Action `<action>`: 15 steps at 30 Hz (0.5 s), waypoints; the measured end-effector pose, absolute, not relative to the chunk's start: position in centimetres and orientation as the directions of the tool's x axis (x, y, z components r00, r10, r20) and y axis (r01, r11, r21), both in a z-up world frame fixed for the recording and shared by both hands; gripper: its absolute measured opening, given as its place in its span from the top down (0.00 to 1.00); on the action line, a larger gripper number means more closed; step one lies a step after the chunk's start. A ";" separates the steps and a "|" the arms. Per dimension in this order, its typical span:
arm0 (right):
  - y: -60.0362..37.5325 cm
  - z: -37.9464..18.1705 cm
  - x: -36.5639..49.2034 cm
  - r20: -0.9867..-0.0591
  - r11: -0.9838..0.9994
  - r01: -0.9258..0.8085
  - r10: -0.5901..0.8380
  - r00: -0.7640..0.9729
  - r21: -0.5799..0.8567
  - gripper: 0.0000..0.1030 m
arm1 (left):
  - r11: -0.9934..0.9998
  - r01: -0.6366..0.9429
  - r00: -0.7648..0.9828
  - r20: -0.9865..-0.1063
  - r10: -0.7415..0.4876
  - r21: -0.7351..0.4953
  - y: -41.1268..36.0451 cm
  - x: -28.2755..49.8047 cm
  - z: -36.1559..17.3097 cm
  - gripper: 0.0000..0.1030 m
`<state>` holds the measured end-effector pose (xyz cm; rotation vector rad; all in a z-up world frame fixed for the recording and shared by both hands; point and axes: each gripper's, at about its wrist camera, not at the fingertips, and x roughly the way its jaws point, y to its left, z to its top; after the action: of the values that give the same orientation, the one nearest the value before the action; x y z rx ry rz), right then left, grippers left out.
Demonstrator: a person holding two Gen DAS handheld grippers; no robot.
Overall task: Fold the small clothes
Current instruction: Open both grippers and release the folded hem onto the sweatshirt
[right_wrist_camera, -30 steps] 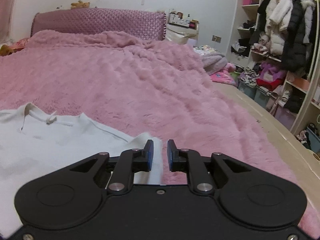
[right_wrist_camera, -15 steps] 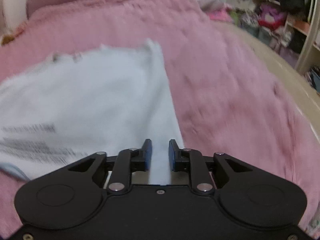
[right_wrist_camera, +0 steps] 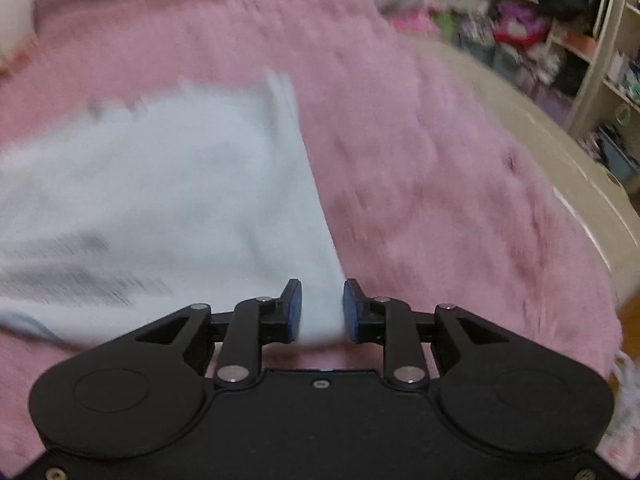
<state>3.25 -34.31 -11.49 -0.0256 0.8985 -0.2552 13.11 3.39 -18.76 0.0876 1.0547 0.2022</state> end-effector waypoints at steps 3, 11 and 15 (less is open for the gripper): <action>-35.2 -14.2 3.0 -0.749 0.970 0.217 -0.227 0.623 -0.113 0.80 | 0.971 -0.204 0.503 -0.838 0.211 0.122 4.0 12.7 -18.8 0.36; -33.8 -9.5 1.9 -0.707 0.972 0.200 -0.225 0.671 -0.119 0.78 | 0.966 -0.224 0.571 -0.785 0.240 0.133 3.2 12.3 -14.3 0.38; -33.5 -9.7 3.1 -0.720 0.982 0.170 -0.177 0.671 -0.083 0.74 | 0.976 -0.193 0.588 -0.785 0.195 0.098 2.3 13.3 -14.4 0.37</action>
<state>3.07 -33.45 -9.74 -0.0091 0.8125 -0.1953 13.28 2.27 -14.44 0.0029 0.9143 0.2258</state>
